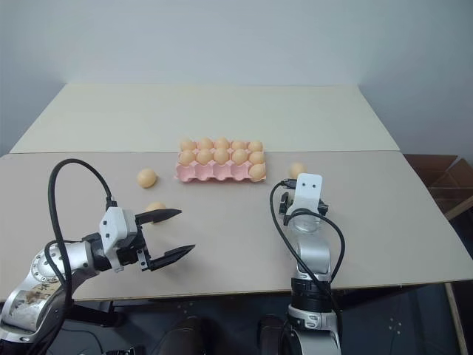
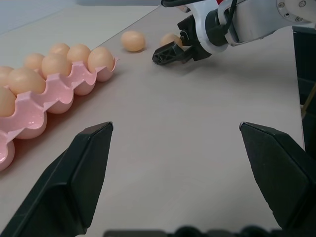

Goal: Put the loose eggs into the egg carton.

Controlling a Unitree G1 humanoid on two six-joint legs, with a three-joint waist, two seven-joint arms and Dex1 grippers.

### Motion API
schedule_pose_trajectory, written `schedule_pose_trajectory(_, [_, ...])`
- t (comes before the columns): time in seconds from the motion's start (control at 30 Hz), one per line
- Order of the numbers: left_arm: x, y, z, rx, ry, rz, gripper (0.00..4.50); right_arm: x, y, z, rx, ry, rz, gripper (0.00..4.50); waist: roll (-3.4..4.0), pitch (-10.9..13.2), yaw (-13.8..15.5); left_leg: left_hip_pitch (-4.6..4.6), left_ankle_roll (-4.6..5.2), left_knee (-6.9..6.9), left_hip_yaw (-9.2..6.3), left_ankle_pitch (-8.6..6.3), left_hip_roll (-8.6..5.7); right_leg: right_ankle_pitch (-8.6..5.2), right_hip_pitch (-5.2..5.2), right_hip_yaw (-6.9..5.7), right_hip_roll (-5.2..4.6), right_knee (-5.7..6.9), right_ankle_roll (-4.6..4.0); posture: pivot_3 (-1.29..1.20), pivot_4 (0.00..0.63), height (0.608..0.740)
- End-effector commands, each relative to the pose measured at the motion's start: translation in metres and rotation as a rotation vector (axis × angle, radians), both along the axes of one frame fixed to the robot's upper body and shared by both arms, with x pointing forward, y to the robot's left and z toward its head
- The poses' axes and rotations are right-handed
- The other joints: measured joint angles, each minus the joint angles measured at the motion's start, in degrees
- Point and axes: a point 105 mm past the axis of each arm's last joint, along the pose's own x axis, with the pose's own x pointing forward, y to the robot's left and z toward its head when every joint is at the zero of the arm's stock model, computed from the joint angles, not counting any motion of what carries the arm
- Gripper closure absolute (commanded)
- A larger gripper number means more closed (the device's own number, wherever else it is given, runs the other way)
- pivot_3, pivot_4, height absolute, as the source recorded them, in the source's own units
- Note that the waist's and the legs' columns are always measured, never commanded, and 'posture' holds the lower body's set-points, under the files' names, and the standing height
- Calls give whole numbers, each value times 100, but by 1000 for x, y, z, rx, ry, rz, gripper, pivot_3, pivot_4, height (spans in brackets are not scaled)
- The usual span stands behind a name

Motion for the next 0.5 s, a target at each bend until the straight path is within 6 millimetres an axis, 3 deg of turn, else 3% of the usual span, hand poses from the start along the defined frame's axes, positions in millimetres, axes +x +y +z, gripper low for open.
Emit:
schedule_pose_trajectory(0.03, [-2, 0, 3, -2, -36, -7, 0, 4, 1, 15, 20, -64, -5, 1172, 1, 0, -16, 0, 0, 0, 0, 0, 0, 0, 0, 0, 0, 0, 0, 0, 150, 740])
schedule_pose_trajectory(0.13, [-1, 3, 2, -4, -38, 15, 0, 3, 2, 17, 29, -70, 7, 2223, 1, 1, -57, 0, 0, 0, -1, 0, 1, 0, -1, 0, 1, 1, 0, 0, 150, 740])
schedule_pose_trajectory(0.2, [0, 8, 1, 0, -41, 43, 0, 2, 6, 20, 18, -90, 46, 2669, 2, 1, -80, 0, 0, 0, -2, 0, 1, 0, -1, 0, 1, 0, 0, 0, 150, 740])
schedule_pose_trajectory(0.3, [-1, 20, 2, -5, -37, 109, 0, -6, 20, 32, -19, -139, 180, 2785, 3, 2, -89, -2, 0, -2, -3, 0, 2, 0, -3, 0, 1, 0, 0, 0, 150, 740])
schedule_pose_trajectory(0.5, [-3, 46, 2, 9, 6, 267, 0, -36, 90, 64, -102, -264, 632, 2827, 8, 5, -114, 2, 0, -8, -3, 0, 6, 0, -5, 0, 1, 0, -1, 0, 150, 740])
